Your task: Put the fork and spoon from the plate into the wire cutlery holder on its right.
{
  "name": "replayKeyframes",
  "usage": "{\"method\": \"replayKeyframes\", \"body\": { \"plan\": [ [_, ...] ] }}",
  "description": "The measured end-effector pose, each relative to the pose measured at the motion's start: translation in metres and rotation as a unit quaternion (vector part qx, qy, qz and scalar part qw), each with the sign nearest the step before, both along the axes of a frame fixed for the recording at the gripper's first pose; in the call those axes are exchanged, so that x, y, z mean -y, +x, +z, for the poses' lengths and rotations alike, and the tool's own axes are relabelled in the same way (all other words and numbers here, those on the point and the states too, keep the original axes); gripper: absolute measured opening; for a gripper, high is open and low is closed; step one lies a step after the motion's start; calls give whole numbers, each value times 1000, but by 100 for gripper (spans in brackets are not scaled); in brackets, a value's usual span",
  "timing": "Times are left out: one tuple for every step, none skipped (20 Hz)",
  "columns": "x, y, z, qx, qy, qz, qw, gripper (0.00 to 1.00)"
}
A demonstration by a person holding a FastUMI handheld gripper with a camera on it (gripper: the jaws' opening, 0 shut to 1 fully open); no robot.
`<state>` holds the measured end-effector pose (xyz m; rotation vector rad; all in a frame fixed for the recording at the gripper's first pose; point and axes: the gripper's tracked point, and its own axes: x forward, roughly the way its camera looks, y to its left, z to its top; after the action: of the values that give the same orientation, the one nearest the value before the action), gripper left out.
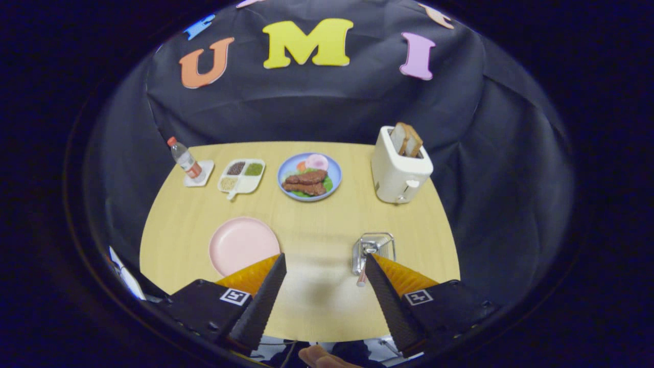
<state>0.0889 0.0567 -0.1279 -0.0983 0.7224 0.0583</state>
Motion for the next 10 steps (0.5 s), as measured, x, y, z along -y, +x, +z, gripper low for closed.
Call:
{"method": "replayKeyframes", "body": {
  "plan": [
    [-3,-3,11,32,2,1,999,95],
    [-3,-6,21,65,-2,1,998,97],
    [-3,-13,32,93,-6,0,996,97],
    [-3,-21,44,119,-8,-3,993,97],
    [-4,-30,55,140,-5,-8,990,97],
    [-6,-45,68,164,3,-14,986,97],
    [-7,-55,77,180,11,-18,983,96],
    [-11,-65,86,200,23,-15,979,96],
    [-15,-76,97,223,32,-10,974,96],
    [-15,-85,106,248,38,-12,968,96]
  ]
}}
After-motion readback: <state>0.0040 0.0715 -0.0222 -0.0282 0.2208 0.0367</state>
